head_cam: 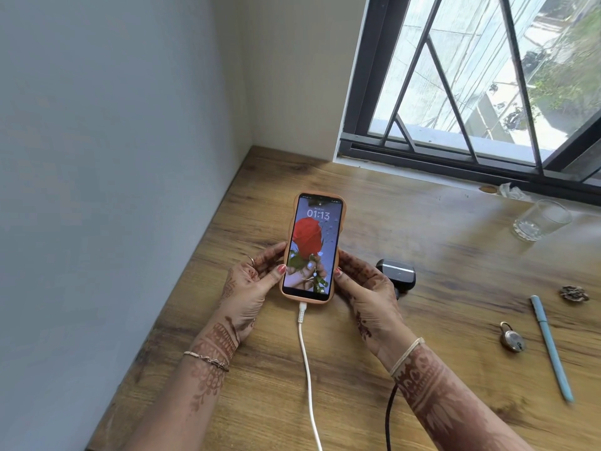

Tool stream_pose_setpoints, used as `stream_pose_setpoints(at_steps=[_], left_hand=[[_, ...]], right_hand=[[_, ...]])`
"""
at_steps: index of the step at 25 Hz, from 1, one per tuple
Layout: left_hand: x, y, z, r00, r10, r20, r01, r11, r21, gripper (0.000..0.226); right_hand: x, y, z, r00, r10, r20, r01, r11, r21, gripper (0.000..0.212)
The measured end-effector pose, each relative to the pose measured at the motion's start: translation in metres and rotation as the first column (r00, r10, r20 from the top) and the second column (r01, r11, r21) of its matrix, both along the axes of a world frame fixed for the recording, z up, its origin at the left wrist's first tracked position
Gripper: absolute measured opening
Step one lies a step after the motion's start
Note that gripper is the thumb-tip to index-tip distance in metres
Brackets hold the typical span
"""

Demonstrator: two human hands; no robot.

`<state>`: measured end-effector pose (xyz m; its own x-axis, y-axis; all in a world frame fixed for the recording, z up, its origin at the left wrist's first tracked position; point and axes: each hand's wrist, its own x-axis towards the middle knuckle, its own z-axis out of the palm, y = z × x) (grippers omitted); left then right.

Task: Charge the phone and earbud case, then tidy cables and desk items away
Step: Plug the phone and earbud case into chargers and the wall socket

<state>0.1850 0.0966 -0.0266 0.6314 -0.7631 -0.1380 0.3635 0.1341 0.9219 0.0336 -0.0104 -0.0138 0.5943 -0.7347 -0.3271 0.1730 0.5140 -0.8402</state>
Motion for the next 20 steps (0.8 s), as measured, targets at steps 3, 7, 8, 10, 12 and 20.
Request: stream_pose_setpoints(at_steps=[3,7,8,10,12,20], left_hand=[[0.0001,0.0010,0.0001,1.000,0.001,-0.015,-0.001,1.000,-0.006,0.033],[0.0008,0.0022,-0.0011,0.999,-0.006,-0.042,0.005,1.000,-0.021,0.034],[0.0010,0.0025,-0.0012,0.999,-0.009,-0.046,0.008,1.000,-0.023,0.034],[0.0009,0.0027,-0.0005,0.999,-0.016,-0.050,0.015,1.000,-0.028,0.034],[0.0018,0.0026,-0.0008,0.999,-0.017,-0.042,0.016,1.000,-0.027,0.034],[0.0079,0.0053,-0.0064,0.995,-0.068,-0.067,0.065,0.997,-0.050,0.044]], right_hand=[[-0.0007,-0.0004,0.0006,1.000,0.016,0.006,-0.016,1.000,-0.001,0.042],[-0.0011,-0.0010,0.0012,0.999,0.014,0.043,-0.015,1.000,0.013,0.042],[-0.0010,-0.0008,0.0017,0.999,0.014,0.046,-0.015,1.000,0.019,0.042],[-0.0015,-0.0012,0.0016,0.999,0.019,0.048,-0.020,1.000,0.024,0.047],[-0.0019,-0.0016,0.0014,0.998,0.022,0.055,-0.023,0.999,0.023,0.053],[-0.0016,-0.0031,0.0021,0.995,0.038,0.092,-0.042,0.998,0.036,0.048]])
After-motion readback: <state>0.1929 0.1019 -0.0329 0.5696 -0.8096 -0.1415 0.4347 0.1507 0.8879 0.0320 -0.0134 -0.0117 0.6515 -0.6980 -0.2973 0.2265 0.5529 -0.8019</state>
